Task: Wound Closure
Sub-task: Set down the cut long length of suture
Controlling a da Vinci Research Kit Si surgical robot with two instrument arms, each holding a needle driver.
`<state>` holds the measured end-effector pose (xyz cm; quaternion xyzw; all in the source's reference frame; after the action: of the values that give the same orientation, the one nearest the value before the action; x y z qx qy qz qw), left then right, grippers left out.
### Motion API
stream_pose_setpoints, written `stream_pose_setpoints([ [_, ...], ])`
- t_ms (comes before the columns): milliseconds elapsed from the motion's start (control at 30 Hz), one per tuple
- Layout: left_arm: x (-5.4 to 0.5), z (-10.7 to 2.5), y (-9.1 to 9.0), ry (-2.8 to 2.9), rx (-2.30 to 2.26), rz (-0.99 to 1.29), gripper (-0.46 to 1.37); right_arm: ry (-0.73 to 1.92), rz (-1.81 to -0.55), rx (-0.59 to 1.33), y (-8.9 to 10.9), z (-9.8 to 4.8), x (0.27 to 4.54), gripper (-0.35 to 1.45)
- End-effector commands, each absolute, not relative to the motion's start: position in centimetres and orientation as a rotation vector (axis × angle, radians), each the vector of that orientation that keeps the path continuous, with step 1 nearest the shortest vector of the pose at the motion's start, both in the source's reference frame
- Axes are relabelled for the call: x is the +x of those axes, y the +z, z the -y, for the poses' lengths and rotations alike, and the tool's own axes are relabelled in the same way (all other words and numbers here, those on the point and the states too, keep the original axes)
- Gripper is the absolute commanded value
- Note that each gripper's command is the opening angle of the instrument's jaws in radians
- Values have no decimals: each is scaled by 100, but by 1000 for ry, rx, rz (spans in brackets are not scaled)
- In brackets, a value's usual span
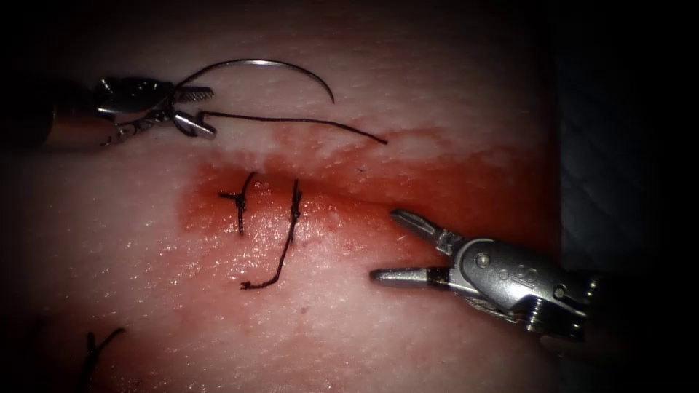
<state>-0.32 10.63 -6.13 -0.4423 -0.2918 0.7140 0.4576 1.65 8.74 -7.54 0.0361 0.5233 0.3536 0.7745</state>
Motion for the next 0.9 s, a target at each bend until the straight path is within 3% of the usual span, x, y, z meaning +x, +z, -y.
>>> stream_pose_setpoints([
  [33, -29, -1064, -617, 1754, -1089, 731, 73, 762, -1135, 82, -754, -874, 165, 115],
  [467, 17, -1074, -667, 1913, -988, 750, 74, 764, -1131, 84, -758, -873, 169, 116],
  [900, 61, -1121, -757, 2235, -789, 175, 70, 764, -1133, 89, -764, -872, 175, 115],
])
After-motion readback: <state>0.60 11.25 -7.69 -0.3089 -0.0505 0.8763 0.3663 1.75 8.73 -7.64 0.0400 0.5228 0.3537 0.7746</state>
